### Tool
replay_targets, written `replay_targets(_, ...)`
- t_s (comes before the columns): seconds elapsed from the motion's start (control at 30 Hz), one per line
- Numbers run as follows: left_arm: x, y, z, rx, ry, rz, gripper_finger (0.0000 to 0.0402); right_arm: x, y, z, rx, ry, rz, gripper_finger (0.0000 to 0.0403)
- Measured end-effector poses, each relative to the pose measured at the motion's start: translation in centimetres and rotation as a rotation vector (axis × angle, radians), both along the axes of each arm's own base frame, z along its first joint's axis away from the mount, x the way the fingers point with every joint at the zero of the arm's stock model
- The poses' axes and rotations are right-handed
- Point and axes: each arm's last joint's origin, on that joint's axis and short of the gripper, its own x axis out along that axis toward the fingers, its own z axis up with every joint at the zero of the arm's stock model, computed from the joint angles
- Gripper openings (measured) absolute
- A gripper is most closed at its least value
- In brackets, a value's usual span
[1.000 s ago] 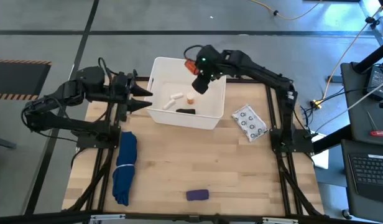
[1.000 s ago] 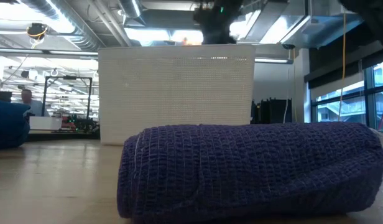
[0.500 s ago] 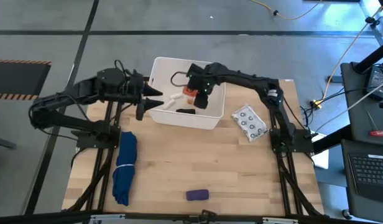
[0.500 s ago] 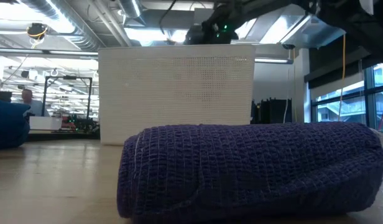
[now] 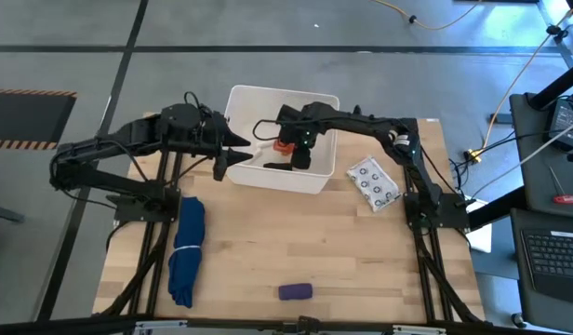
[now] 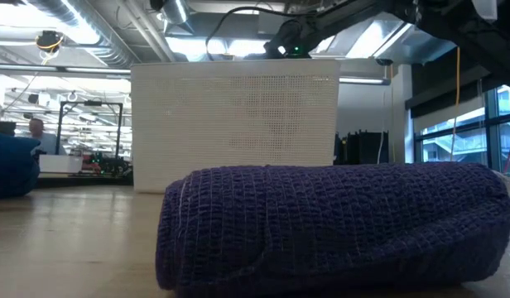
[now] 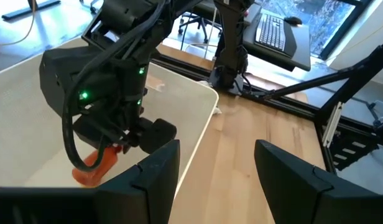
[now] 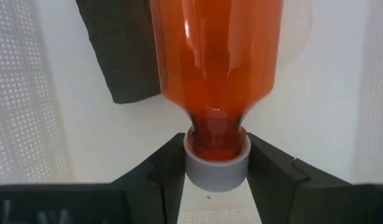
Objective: Pick & place medical supplies in basket/bin
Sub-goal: Put the orange medicine bottle into the white bin, then put the purple bandage into the white bin
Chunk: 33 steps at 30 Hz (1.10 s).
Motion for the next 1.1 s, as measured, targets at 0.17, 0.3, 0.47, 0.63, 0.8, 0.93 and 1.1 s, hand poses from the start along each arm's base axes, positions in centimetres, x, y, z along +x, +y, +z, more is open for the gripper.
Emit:
replay_targets(0.17,0.0,0.0,0.0,0.000,0.000,0.000,0.0200,0.1,0.0,0.0,-0.004,-0.008,0.000,0.0167)
replay_targets(0.3,0.0,0.0,0.0,0.000,-0.001,0.000,0.0200,0.2,-0.1,0.1,-0.010,-0.022,0.000,0.0168)
replay_targets(0.47,0.0,0.0,0.0,0.000,-0.001,0.000,0.0200,0.5,-0.2,0.2,-0.024,-0.057,-0.004,0.0168)
replay_targets(0.63,0.0,0.0,0.0,-0.001,-0.001,-0.005,0.0200,0.5,-0.3,1.4,-0.019,-0.061,-0.030,0.0172)
replay_targets(0.8,0.0,-0.1,0.0,-0.004,-0.001,-0.017,0.0200,0.8,-0.3,5.7,-0.043,-0.132,-0.066,0.0199)
replay_targets(0.93,0.0,-0.1,0.0,-0.004,-0.002,-0.016,0.0200,0.4,0.0,10.4,-0.049,-0.219,-0.149,0.0210)
replay_targets(1.1,0.0,-0.1,0.0,-0.005,-0.003,-0.040,0.0200,-2.0,2.1,14.7,-0.054,-0.327,-0.209,0.0211)
